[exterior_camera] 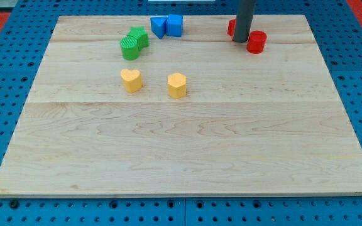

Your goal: Separate red star and red circle

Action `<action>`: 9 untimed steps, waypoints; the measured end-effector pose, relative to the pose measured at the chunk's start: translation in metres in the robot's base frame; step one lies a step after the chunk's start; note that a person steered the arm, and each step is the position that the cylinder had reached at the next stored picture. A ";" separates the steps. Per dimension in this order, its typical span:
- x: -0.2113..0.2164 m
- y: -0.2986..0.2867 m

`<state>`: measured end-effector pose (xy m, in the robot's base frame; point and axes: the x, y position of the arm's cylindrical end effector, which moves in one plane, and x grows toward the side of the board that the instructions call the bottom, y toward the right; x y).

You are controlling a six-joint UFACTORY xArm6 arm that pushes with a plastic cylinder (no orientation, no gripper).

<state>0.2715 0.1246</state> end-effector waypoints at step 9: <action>0.041 0.094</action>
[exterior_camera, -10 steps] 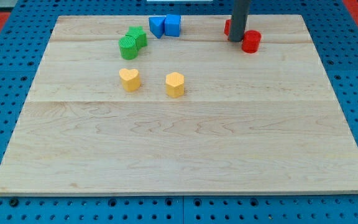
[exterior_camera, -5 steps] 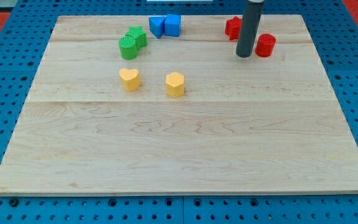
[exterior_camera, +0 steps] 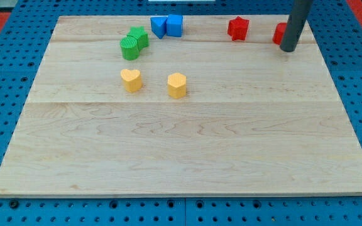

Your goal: Separate red star and red circle

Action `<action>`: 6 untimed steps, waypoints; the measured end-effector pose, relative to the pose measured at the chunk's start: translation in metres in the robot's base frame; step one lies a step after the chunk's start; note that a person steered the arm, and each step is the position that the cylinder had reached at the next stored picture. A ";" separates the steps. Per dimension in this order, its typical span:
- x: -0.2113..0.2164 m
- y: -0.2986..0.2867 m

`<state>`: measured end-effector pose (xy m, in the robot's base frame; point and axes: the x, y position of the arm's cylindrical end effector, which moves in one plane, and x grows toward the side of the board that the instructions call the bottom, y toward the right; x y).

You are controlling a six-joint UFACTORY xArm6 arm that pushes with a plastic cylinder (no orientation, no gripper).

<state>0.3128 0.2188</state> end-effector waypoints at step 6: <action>-0.033 0.114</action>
